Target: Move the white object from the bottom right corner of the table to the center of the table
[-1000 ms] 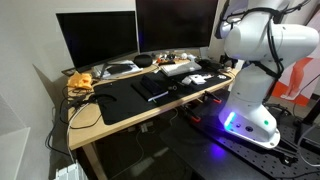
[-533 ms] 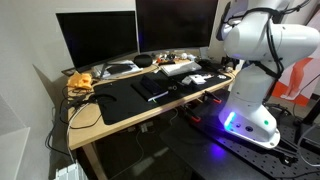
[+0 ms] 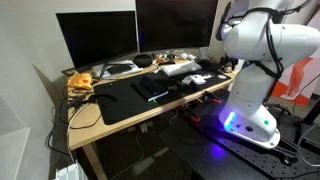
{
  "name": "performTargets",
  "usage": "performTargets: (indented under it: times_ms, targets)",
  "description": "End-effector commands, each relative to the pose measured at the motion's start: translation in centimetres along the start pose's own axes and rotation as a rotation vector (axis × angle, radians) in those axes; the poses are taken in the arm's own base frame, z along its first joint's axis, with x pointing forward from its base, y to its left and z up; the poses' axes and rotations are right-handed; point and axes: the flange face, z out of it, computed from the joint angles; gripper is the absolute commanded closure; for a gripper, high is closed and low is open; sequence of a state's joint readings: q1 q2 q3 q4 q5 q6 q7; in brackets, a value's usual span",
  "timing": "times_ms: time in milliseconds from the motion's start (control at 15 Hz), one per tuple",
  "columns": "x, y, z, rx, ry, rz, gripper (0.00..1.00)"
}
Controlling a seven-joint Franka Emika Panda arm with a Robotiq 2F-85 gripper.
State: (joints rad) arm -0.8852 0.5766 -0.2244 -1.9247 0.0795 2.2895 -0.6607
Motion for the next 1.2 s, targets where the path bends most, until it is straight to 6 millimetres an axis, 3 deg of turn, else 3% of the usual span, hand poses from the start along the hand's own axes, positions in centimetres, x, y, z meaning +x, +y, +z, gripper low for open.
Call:
performTargets:
  times_ms: [0,200,267,333,533,600,733,1133]
  targets:
    - [0.2,0.0,-0.3,0.021,0.003,-0.014,0.00]
    - [0.2,0.1,-0.1,0.021,0.001,-0.011,0.03]
    - [0.2,0.1,-0.1,0.022,0.000,-0.011,0.11]
    - [0.2,0.1,0.0,0.022,0.000,-0.011,0.28]
    - [0.0,0.2,0.3,0.018,0.002,-0.045,0.39]
    - [0.0,0.2,0.4,0.017,0.002,-0.057,0.55]
    - [0.0,0.2,0.4,0.017,0.002,-0.072,0.70]
    - [-0.5,-0.2,-0.9,0.010,0.032,-0.116,0.74]
